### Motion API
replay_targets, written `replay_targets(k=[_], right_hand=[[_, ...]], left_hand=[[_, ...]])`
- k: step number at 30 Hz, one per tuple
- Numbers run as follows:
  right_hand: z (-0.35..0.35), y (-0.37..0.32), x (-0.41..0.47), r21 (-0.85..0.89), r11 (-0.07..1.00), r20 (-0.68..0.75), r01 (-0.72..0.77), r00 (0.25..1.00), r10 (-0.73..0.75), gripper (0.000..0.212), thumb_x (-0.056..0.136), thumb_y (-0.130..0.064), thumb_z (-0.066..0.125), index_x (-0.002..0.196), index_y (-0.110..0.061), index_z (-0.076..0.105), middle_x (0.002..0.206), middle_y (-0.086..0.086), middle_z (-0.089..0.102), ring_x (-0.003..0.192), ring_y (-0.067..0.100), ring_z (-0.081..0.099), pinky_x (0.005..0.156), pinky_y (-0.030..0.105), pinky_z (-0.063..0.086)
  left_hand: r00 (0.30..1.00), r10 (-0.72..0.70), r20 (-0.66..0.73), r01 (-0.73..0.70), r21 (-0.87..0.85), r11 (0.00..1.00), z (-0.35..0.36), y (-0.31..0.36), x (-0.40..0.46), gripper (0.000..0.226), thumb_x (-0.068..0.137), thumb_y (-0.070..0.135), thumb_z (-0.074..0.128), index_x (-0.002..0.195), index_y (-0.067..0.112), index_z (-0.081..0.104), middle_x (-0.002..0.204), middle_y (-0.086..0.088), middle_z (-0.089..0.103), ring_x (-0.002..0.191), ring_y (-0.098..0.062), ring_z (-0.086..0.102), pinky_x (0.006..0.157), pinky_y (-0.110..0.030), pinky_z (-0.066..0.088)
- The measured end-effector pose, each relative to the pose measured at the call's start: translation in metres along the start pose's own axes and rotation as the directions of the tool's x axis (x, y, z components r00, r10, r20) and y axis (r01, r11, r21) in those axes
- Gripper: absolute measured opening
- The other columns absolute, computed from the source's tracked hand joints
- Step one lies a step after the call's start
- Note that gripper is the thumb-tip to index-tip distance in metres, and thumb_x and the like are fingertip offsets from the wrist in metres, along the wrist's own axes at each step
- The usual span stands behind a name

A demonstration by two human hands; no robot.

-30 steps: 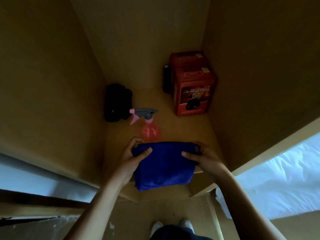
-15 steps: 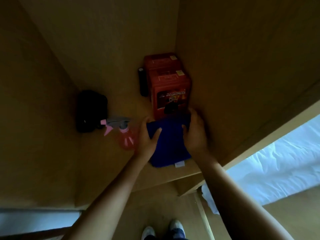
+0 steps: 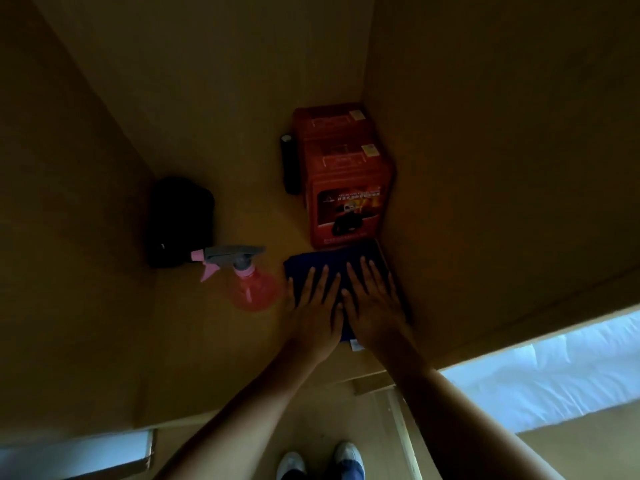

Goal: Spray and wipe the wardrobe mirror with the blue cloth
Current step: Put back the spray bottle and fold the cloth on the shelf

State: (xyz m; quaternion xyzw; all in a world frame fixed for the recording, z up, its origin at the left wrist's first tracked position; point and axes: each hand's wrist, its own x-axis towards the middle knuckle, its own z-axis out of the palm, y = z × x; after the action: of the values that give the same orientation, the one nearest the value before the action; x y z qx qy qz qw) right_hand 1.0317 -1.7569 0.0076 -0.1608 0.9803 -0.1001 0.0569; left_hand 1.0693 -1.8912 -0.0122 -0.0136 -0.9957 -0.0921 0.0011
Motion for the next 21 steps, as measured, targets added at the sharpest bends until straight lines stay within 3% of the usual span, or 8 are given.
replay_targets(k=[2,5,11,13,15,16,18,21], right_hand=[[0.003,-0.001,-0.004,0.011,1.0,0.002,-0.026,1.0,0.026,0.066,0.088,-0.05,-0.011,0.151,-0.028,-0.008,0.161,-0.002,-0.012,0.145,0.009,-0.018,0.118,0.035,-0.015],[0.006,0.002,-0.008,0.003,0.999,-0.066,-0.053,0.996,0.053,0.06,0.094,-0.047,-0.001,0.15,-0.027,0.0,0.161,0.0,-0.002,0.147,0.012,-0.008,0.117,0.035,-0.011],[0.005,0.006,0.0,0.012,0.999,-0.042,-0.045,0.998,0.045,0.067,0.092,-0.049,0.0,0.155,-0.027,0.008,0.162,0.002,-0.001,0.146,0.012,-0.01,0.115,0.033,-0.013],[0.005,0.006,0.0,0.027,0.999,-0.029,-0.039,0.999,0.04,0.07,0.09,-0.05,-0.002,0.155,-0.027,0.009,0.163,0.003,0.0,0.148,0.013,-0.008,0.117,0.034,-0.012],[0.002,0.004,-0.001,0.035,0.998,0.007,-0.047,0.999,0.047,0.077,0.084,-0.052,-0.008,0.156,-0.028,0.007,0.164,0.003,-0.002,0.15,0.014,-0.008,0.116,0.035,-0.013],[-0.001,0.001,0.001,0.04,0.997,0.02,-0.066,0.998,0.065,0.08,0.082,-0.053,-0.01,0.156,-0.027,0.007,0.164,0.003,-0.002,0.15,0.015,-0.007,0.116,0.035,-0.013],[-0.011,-0.01,0.006,0.077,0.99,0.022,-0.122,0.992,0.12,0.076,0.087,-0.053,-0.001,0.156,-0.024,0.011,0.164,0.004,0.003,0.151,0.017,-0.004,0.116,0.036,-0.013],[-0.019,-0.04,0.013,0.327,0.943,-0.032,-0.056,0.997,0.07,0.06,0.101,-0.038,0.04,0.154,-0.015,0.021,0.162,0.005,0.015,0.15,0.019,0.008,0.121,0.037,-0.004]], left_hand=[[1.0,0.017,0.014,-0.017,0.012,1.0,0.0,-0.001,0.0,0.054,0.097,0.041,0.027,0.146,0.02,0.037,0.153,-0.003,0.035,0.144,-0.026,0.025,0.111,-0.058,0.008],[0.999,0.042,0.025,-0.043,0.014,0.999,0.0,0.0,0.002,0.055,0.097,0.042,0.027,0.146,0.021,0.039,0.154,-0.002,0.035,0.145,-0.024,0.023,0.11,-0.056,0.01],[0.998,0.042,0.05,-0.039,-0.051,0.998,-0.003,0.004,0.004,0.056,0.096,0.043,0.025,0.146,0.021,0.037,0.155,-0.001,0.033,0.145,-0.025,0.023,0.11,-0.055,0.009],[0.996,0.054,0.07,-0.048,-0.086,0.995,-0.006,0.001,0.004,0.06,0.096,0.046,0.017,0.151,0.023,0.024,0.159,0.003,0.018,0.148,-0.017,0.007,0.114,-0.052,0.001],[0.998,0.046,0.035,-0.035,-0.257,0.966,-0.009,-0.004,0.001,0.062,0.096,0.048,0.011,0.153,0.024,0.012,0.16,0.009,0.003,0.146,-0.005,-0.009,0.119,-0.045,-0.003],[1.0,0.024,-0.006,-0.025,-0.355,0.935,-0.013,-0.006,-0.005,0.061,0.097,0.046,0.014,0.153,0.022,0.015,0.159,0.009,0.005,0.146,-0.002,-0.007,0.121,-0.04,0.001],[0.988,-0.071,-0.14,-0.006,-0.482,0.876,-0.026,-0.01,-0.026,0.055,0.098,0.041,0.026,0.147,0.016,0.036,0.154,0.006,0.027,0.143,-0.005,0.018,0.118,-0.027,0.017],[0.899,-0.266,-0.348,0.028,-0.561,0.827,-0.033,-0.027,-0.062,0.033,0.094,0.029,0.046,0.117,0.013,0.063,0.119,-0.001,0.063,0.11,-0.015,0.059,0.095,-0.021,0.043]])
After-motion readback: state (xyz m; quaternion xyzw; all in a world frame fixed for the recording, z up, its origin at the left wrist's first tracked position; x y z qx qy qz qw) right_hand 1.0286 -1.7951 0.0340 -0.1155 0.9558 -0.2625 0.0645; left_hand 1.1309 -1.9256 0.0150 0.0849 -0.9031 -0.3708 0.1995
